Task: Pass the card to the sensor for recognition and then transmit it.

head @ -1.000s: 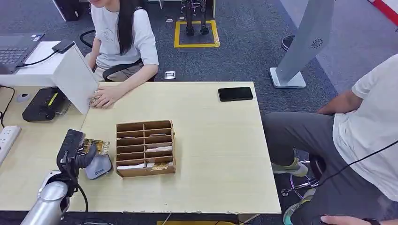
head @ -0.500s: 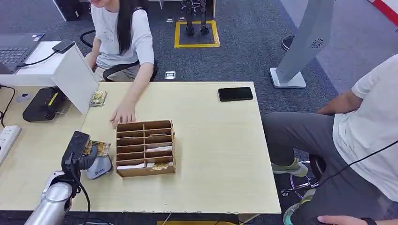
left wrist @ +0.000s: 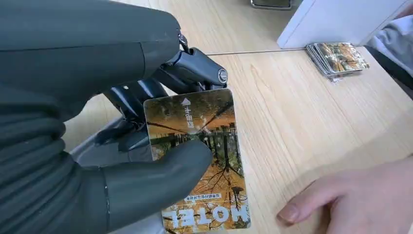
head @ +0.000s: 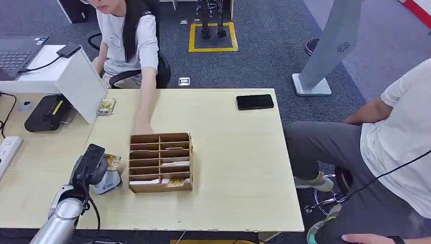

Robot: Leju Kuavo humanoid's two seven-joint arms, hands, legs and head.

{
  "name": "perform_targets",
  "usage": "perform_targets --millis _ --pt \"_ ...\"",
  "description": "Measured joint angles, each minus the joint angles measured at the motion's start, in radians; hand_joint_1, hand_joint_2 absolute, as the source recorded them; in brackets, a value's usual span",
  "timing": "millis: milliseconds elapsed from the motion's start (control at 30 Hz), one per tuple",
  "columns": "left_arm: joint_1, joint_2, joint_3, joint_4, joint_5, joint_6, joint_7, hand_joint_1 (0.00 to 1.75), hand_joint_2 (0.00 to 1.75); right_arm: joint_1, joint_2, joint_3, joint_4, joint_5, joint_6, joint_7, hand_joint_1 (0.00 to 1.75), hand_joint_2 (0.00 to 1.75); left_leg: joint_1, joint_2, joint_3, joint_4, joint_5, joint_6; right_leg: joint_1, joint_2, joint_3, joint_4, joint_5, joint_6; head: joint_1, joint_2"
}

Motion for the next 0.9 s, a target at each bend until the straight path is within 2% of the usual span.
perform_targets --millis 900 --pt "-0.005 -0.006 0.0 0.016 0.005 -0.014 -0.004 1.75 1.75 -0.001 0.0 0.0 0.014 0.0 -0.019 -0.001 0.0 0.0 0.0 0.0 0.001 0.0 0.0 0.0 0.0 0.0 0.001 0.0 0.0 0.0 0.0 0.0"
